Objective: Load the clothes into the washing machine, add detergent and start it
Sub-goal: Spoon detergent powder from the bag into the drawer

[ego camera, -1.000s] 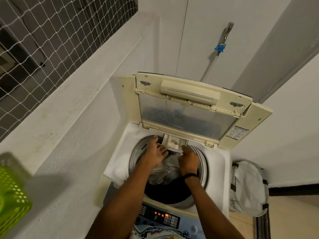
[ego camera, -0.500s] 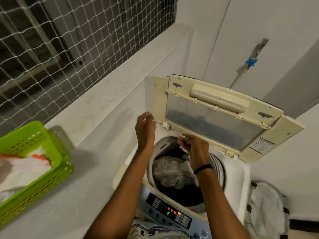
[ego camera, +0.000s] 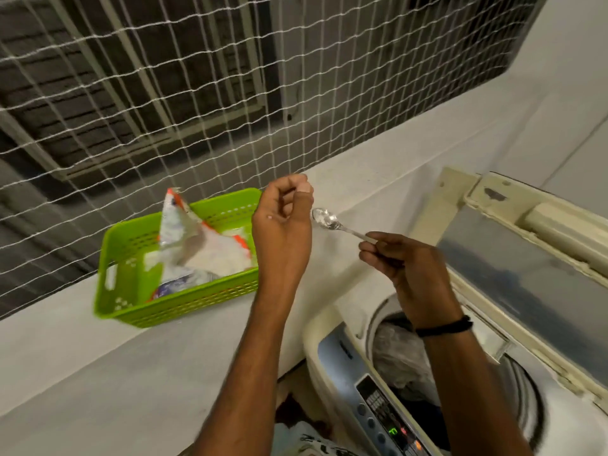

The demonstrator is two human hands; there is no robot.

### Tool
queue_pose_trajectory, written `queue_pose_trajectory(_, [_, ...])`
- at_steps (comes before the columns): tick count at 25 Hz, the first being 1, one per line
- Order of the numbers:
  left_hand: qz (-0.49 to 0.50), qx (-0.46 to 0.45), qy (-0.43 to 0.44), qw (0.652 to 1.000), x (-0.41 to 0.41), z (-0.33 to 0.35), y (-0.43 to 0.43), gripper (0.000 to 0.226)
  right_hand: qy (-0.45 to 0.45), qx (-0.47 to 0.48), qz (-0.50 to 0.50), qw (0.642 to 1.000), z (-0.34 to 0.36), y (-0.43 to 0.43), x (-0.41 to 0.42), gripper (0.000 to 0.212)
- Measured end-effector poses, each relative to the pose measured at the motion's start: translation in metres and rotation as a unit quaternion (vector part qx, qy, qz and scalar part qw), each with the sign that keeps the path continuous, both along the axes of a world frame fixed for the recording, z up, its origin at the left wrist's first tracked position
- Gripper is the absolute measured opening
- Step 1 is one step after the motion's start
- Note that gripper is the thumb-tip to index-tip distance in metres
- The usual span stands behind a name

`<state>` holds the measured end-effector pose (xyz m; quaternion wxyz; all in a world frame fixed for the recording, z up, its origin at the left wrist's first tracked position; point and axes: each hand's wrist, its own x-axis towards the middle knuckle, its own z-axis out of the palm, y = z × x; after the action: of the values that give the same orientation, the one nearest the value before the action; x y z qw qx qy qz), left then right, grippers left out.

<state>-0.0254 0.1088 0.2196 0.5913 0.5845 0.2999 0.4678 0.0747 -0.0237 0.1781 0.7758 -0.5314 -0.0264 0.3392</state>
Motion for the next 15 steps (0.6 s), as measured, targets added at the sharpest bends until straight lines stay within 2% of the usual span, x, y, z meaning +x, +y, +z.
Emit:
queue_pose_trajectory(3, [0.076,0.073,0.023,0.994,-0.045,0.016,0.027,0.011,-0.075,0.013,0.073,0.994,0.022,0.033,-0.024,0.022])
queue_pose_trajectory(6, [0.165,0.119,0.112,0.973,-0.093,0.020,0.061,0.011,-0.180,-0.037,0.131,0.974,0.028,0.080,-0.048,0.019])
queue_pose_trajectory(8, [0.192,0.115,0.230,0.947,-0.122,0.017,0.086,0.015,-0.316,-0.136,0.161,0.925,0.024,0.113,-0.058,0.018])
queue_pose_trajectory(11, [0.160,0.066,0.440,0.881,-0.147,0.004,0.113,0.037,-0.512,-0.262,0.214,0.790,0.018,0.153,-0.071,0.023])
queue_pose_trajectory(12, [0.131,0.048,0.472,0.870,-0.150,-0.003,0.118,0.035,-0.531,-0.287,0.218,0.767,0.019,0.164,-0.076,0.023])
queue_pose_trajectory(15, [0.071,0.026,0.497,0.864,-0.151,-0.019,0.123,0.015,-0.511,-0.310,0.232,0.767,0.022,0.188,-0.085,0.038])
